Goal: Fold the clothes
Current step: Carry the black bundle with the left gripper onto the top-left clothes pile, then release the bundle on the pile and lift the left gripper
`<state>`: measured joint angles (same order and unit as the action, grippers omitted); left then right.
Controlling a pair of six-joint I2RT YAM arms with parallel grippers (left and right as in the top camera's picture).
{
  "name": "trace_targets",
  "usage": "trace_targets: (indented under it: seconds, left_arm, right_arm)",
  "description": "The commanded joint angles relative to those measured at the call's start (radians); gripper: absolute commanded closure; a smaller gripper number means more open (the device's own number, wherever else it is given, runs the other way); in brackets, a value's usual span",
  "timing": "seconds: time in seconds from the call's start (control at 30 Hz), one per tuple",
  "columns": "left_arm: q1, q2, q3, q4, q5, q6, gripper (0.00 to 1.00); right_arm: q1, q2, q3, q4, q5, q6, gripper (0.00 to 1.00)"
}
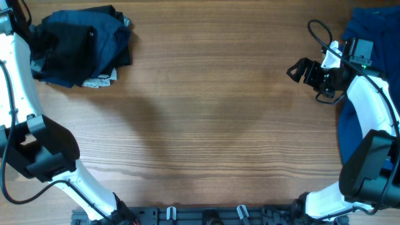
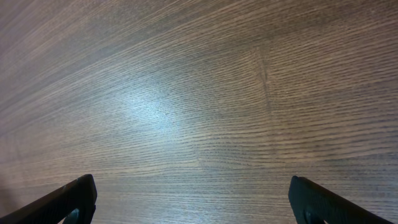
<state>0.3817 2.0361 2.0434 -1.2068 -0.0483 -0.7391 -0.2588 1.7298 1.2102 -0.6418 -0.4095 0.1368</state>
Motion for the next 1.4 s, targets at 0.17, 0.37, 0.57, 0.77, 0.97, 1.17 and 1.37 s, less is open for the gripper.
trace_targets:
  seconds: [0.17,0.37,0.57,0.77,0.97,1.17,1.37]
  left_arm:
    - [0.009,-0.024,0.018,0.002,-0.006,0.051,0.17]
    - [0.006,-0.027,0.018,0.202,0.170,0.084,0.52]
    - [0.019,0.031,0.018,0.340,0.171,0.193,0.96]
    - [0.069,0.155,0.018,0.338,0.148,0.208,0.96]
    - [0.113,0.218,0.018,0.323,0.145,0.219,0.96]
    - [0.111,0.193,0.019,0.362,0.222,0.261,0.96]
    - [0.055,0.024,0.021,0.392,0.370,0.261,0.96]
  right_arm:
    - [0.000,-0.011,-0.008,0.003,0.010,0.001,0.00]
    - [0.000,-0.011,-0.008,0.003,0.010,0.001,0.00]
    - [0.000,-0.011,-0.008,0.003,0.010,0.001,0.00]
    - [0.000,-0.011,-0.008,0.003,0.010,0.001,0.00]
    - [0.000,-0.011,-0.008,0.003,0.010,0.001,0.00]
    - [0.000,-0.011,-0.008,0.003,0.010,0.001,0.00]
    - [0.000,-0.011,-0.008,0.003,0.010,0.001,0.00]
